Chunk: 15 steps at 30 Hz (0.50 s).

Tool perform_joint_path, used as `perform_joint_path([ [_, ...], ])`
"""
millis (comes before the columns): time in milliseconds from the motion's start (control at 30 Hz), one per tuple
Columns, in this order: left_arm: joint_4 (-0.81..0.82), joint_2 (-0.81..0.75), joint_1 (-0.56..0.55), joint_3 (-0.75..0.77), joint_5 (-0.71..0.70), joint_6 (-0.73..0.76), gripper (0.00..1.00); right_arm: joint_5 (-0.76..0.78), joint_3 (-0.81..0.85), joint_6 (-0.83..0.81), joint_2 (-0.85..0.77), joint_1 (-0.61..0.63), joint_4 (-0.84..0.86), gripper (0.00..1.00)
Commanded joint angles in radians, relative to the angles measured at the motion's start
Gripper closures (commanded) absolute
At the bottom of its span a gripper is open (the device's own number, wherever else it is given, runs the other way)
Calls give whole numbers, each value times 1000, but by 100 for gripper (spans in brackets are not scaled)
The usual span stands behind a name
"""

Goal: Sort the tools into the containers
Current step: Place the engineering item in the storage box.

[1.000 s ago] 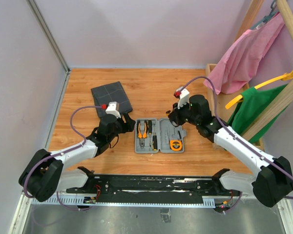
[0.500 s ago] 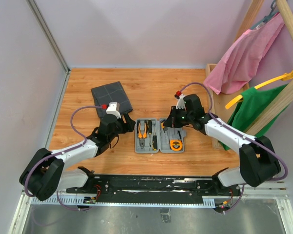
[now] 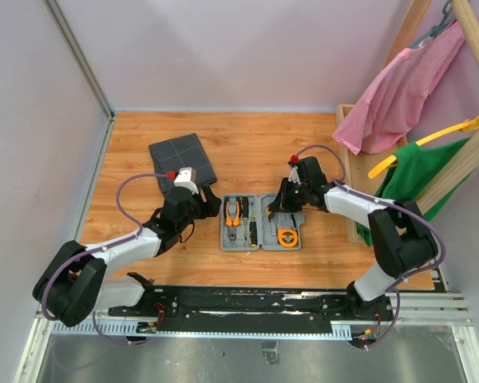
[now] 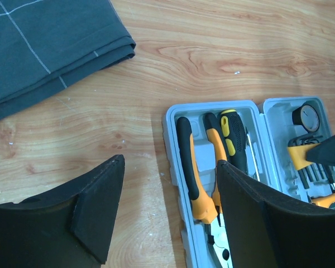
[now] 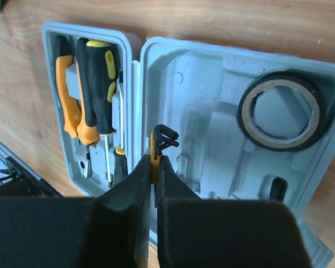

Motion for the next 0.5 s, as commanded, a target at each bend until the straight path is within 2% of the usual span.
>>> perform_joint_path([
  [0,26,3,10,19,-7,11,30,30,40,50,42,-19,48,96],
  [467,24,-3,10,20,3,10,30,23,93,97,152,-44,103,93],
])
